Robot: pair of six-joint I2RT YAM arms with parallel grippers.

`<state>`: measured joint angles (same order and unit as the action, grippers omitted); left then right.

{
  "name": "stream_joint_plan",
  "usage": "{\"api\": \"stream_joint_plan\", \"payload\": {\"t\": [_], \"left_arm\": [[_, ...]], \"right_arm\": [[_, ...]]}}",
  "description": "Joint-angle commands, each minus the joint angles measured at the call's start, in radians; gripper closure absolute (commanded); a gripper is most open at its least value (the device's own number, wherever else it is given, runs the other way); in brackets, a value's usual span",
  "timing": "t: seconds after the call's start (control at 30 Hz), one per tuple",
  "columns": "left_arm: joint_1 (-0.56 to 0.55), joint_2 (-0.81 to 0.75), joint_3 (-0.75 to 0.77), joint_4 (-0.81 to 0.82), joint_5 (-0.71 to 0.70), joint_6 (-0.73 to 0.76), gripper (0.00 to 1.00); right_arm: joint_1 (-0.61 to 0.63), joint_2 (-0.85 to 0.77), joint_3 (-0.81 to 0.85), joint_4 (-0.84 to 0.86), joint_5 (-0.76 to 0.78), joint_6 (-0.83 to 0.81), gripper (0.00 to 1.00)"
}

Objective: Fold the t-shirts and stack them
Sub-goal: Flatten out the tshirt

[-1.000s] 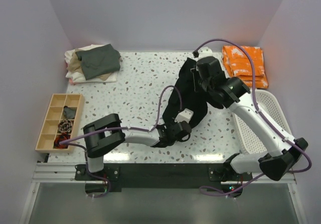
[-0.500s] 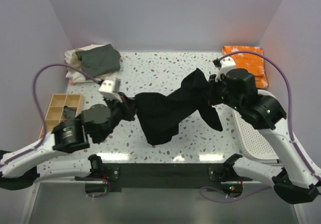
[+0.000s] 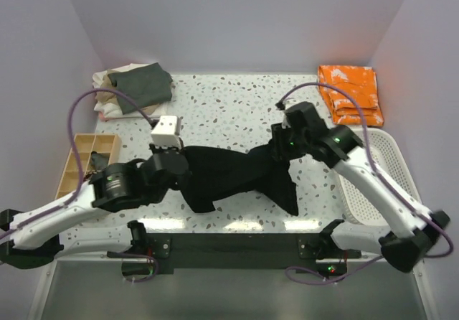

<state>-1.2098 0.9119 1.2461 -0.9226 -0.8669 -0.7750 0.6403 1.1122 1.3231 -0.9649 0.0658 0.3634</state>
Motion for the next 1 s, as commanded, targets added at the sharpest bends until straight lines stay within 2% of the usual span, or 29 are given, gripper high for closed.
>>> {"api": "stream_joint_plan", "payload": {"t": [0.0,0.07,0.13,0.2,0.37,0.7,0.8,0.93,0.97], "left_arm": [[0.076,0.068,-0.111,0.073,-0.053,-0.021,1.0],[0.148,0.062,-0.14,0.149,-0.02,0.035,1.0],[0.199,0.041,-0.158,0.255,0.014,0.14,1.0],[0.269,0.039,-0.16,0.287,0.06,0.21,1.0],[0.351,0.111,-0.134,0.323,0.094,0.273,1.0],[0.461,0.208,-0.243,0.461,0.218,0.295,1.0],[0.477,0.223,-0.26,0.476,0.236,0.298,1.0],[0.489,0.239,-0.29,0.501,0.256,0.302,1.0],[0.496,0.24,-0.295,0.505,0.261,0.303,1.0]], "right_arm": [[-0.002,0.181,-0.035,-0.011,0.2,0.046,0.47],[-0.002,0.202,-0.027,-0.006,0.342,0.058,0.31],[-0.001,0.195,-0.018,0.018,0.399,0.052,0.29],[-0.002,0.178,0.002,0.032,0.417,0.045,0.25],[-0.001,0.14,-0.048,0.115,0.368,-0.003,0.12],[-0.043,0.282,-0.217,0.227,0.359,0.06,0.08],[-0.112,0.307,-0.271,0.279,0.292,0.111,0.09],[-0.217,0.279,-0.396,0.437,0.077,0.132,0.12],[-0.235,0.278,-0.407,0.455,0.075,0.147,0.12]]}}
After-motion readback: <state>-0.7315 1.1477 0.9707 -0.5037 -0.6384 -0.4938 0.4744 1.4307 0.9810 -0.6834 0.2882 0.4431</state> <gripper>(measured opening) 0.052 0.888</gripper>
